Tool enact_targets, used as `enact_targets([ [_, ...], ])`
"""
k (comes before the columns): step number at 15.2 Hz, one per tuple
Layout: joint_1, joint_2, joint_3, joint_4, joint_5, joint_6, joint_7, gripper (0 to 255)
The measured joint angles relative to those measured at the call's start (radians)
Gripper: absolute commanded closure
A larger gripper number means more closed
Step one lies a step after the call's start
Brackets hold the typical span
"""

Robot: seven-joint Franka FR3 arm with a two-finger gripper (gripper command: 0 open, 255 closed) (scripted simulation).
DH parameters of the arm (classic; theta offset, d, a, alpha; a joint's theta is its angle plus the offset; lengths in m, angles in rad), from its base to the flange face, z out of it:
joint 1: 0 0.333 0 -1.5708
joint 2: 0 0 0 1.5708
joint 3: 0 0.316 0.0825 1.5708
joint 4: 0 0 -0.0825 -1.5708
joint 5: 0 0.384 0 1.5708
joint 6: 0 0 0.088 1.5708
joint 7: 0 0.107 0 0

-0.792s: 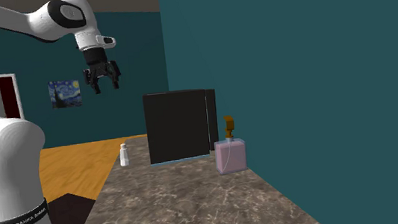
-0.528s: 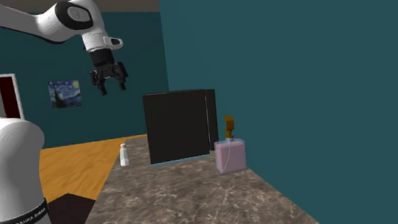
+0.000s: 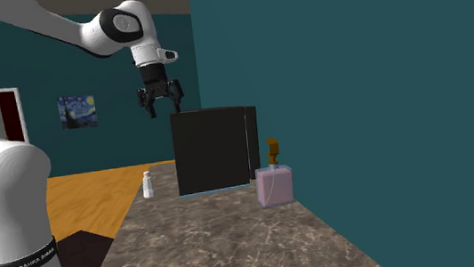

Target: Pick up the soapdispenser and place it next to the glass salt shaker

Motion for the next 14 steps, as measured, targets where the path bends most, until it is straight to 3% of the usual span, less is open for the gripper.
enact_targets([
  [8,-0.005,0.235,-0.166,0.122,0.005,0.127,-0.19,0],
  [14,0.0,0.456,-0.289,0.273,0.089,0.192,-0.37,0],
])
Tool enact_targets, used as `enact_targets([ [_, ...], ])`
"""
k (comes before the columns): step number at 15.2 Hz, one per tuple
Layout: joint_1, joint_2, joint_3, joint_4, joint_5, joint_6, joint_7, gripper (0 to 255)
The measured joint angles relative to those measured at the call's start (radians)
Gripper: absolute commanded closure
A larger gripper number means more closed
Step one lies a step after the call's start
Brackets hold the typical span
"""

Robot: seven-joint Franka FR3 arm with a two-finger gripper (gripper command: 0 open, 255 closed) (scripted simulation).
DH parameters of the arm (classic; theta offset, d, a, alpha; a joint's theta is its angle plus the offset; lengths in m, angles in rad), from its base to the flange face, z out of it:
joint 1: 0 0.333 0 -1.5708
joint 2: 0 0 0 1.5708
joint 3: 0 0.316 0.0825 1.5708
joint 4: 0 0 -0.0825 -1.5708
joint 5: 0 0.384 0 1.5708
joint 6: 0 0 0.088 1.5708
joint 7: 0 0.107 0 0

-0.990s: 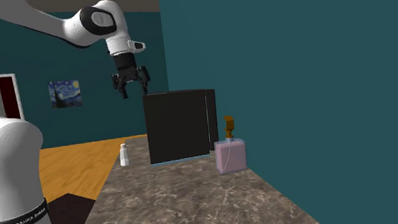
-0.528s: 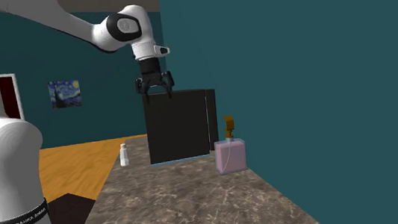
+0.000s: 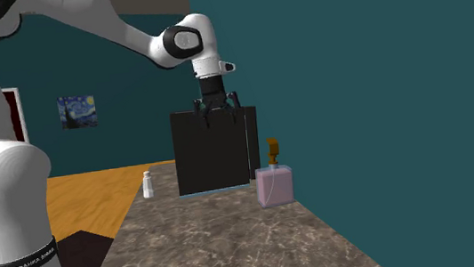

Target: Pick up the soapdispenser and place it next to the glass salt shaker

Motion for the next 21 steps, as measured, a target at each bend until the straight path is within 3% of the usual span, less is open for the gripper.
enact_targets([
  [7,-0.037,0.29,-0.085,0.225,0.185,0.016,-0.221,0],
  [13,-0.16,0.566,-0.081,0.494,0.36,-0.036,-0.39,0],
  [21,-0.181,0.633,-0.063,0.493,0.4,0.021,-0.418,0],
])
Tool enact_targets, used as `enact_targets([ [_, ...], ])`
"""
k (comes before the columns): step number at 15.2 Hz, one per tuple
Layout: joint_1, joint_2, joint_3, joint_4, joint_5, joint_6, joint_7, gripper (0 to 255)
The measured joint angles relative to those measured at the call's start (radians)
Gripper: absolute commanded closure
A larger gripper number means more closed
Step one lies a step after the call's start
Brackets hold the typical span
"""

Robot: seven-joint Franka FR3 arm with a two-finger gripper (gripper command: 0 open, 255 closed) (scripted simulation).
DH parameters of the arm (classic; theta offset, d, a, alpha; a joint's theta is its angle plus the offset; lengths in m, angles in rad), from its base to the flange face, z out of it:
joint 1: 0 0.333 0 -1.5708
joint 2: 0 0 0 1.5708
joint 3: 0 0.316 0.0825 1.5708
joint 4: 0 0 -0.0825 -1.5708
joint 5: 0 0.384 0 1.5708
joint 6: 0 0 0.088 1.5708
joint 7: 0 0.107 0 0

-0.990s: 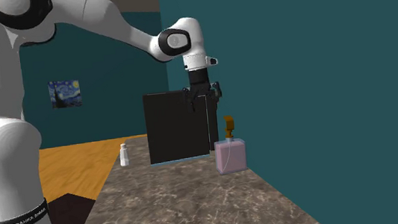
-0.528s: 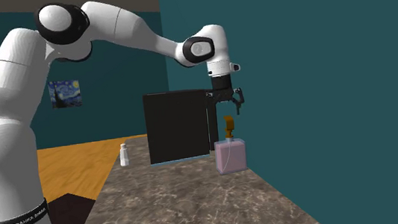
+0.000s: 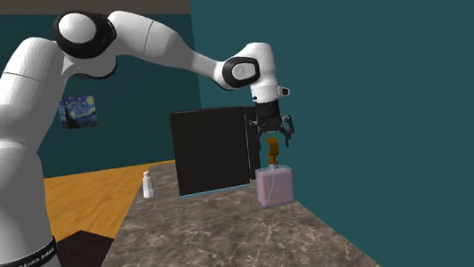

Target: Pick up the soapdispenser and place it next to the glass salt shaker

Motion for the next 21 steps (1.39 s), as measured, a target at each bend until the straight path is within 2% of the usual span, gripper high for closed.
enact_targets([
  [6,-0.002,0.003,0.001,-0.008,0.003,0.01,-0.004,0],
  [7,-0.002,0.003,0.001,-0.008,0.003,0.011,-0.004,255],
  [17,-0.002,0.003,0.001,-0.007,0.003,0.01,-0.005,255],
  [21,0.0,-0.01,-0.004,0.01,-0.007,-0.019,0.003,255],
])
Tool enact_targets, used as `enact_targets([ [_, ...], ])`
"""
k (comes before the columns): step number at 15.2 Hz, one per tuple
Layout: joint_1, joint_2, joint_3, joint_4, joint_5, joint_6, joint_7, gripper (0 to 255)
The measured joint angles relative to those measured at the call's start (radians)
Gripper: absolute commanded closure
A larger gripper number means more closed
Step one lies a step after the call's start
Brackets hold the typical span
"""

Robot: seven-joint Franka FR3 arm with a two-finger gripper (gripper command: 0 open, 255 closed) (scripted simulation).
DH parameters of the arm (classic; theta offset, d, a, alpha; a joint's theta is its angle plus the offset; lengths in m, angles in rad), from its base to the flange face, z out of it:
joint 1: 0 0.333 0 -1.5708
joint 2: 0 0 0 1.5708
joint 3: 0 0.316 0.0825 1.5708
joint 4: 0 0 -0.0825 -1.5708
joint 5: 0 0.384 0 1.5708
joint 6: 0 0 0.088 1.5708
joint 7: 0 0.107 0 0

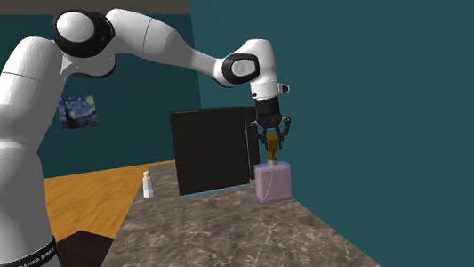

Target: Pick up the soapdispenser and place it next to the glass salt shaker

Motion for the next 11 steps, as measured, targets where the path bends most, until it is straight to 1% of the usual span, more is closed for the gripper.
enact_targets([
  [11,-0.006,-0.027,-0.013,0.116,-0.025,-0.137,0.022,255],
])
